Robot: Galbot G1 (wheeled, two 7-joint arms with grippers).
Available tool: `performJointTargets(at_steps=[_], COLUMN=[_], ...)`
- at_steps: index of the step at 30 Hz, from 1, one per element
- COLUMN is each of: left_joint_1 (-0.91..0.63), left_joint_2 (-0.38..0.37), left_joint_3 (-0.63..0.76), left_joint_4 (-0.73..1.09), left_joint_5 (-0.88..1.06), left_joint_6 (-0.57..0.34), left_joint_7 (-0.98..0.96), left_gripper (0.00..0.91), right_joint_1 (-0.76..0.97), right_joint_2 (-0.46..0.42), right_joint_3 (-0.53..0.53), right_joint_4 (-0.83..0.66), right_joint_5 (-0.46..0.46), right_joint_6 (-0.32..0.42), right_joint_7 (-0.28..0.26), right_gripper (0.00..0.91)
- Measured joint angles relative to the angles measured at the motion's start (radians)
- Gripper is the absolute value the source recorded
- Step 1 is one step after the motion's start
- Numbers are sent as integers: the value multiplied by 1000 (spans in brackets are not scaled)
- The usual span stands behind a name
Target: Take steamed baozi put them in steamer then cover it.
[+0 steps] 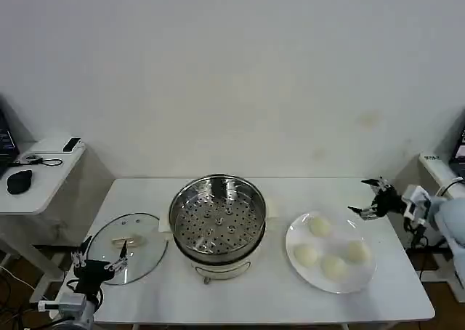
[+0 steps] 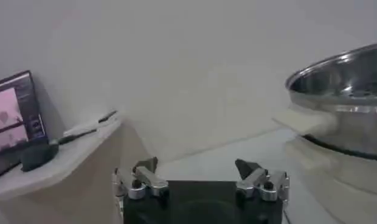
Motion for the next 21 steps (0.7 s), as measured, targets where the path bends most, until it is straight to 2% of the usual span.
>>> performJointTargets(at_steps=[3, 8, 14, 21], left_joint_1=[-3, -2, 0, 1], left_joint_2=[7, 11, 10, 8], left_joint_3=[2, 7, 0, -5], left_joint_4=[-9, -30, -36, -27], left_joint_5=[-1, -4, 0, 5], left_joint_6=[1, 7, 8, 7], left_joint_7=[8, 26, 33, 35], left_gripper=[907, 907, 907, 907], right_joint_1=[92, 246, 373, 441], right_joint_2=[-5, 3, 43, 105], right_joint_3=[-95, -262, -419, -513], right_joint_4=[-62, -161, -268, -375], right_joint_5=[-44, -106, -175, -257], right_joint_6=[24, 61, 103, 143], right_joint_7=[-77, -161, -212, -232], right_gripper=[907, 907, 907, 907])
